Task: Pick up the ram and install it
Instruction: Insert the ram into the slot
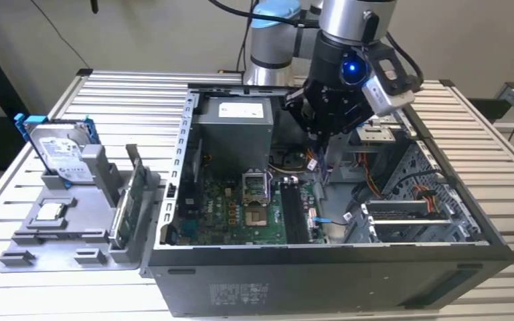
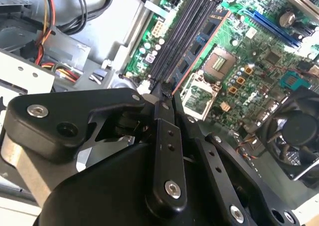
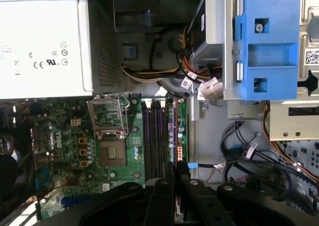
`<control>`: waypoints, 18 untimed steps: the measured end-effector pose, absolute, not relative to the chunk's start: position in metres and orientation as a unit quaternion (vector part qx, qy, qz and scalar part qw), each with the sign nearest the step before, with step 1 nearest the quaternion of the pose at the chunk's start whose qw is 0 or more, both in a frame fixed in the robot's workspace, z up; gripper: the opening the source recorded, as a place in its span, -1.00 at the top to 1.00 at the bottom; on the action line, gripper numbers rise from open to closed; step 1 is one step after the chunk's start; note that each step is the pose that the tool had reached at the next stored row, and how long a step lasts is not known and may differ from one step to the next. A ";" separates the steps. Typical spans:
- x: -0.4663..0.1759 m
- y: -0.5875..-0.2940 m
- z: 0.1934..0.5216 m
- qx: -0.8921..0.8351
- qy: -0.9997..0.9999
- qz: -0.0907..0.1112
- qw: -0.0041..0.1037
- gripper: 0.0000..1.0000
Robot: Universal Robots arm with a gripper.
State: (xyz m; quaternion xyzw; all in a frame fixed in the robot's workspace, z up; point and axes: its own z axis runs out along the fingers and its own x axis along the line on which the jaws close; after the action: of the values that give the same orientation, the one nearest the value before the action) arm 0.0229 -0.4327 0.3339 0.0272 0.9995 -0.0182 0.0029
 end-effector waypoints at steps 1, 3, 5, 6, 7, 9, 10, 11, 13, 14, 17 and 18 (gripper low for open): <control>0.023 -0.433 0.333 0.027 0.999 -0.018 0.003 0.72; 0.023 -0.433 0.332 0.027 0.999 -0.018 0.003 0.72; 0.023 -0.433 0.328 0.027 0.999 -0.018 0.002 0.72; 0.023 -0.433 0.326 0.027 0.999 -0.018 0.002 0.72; 0.023 -0.434 0.325 0.027 0.999 -0.018 0.002 0.72; 0.023 -0.434 0.321 0.027 0.999 -0.018 0.002 0.72; 0.023 -0.435 0.319 0.027 0.999 -0.018 0.002 0.72; 0.023 -0.435 0.317 0.027 0.999 -0.018 0.002 0.72; 0.023 -0.436 0.314 0.027 0.999 -0.018 0.002 0.72; 0.023 -0.436 0.312 0.026 0.999 -0.018 0.002 0.72; 0.023 -0.437 0.307 0.026 0.999 -0.019 0.002 0.72; 0.023 -0.437 0.306 0.026 0.999 -0.020 0.002 0.72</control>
State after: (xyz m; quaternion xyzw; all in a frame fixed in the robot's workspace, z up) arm 0.0228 -0.4367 0.3058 0.0257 0.9995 -0.0199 0.0024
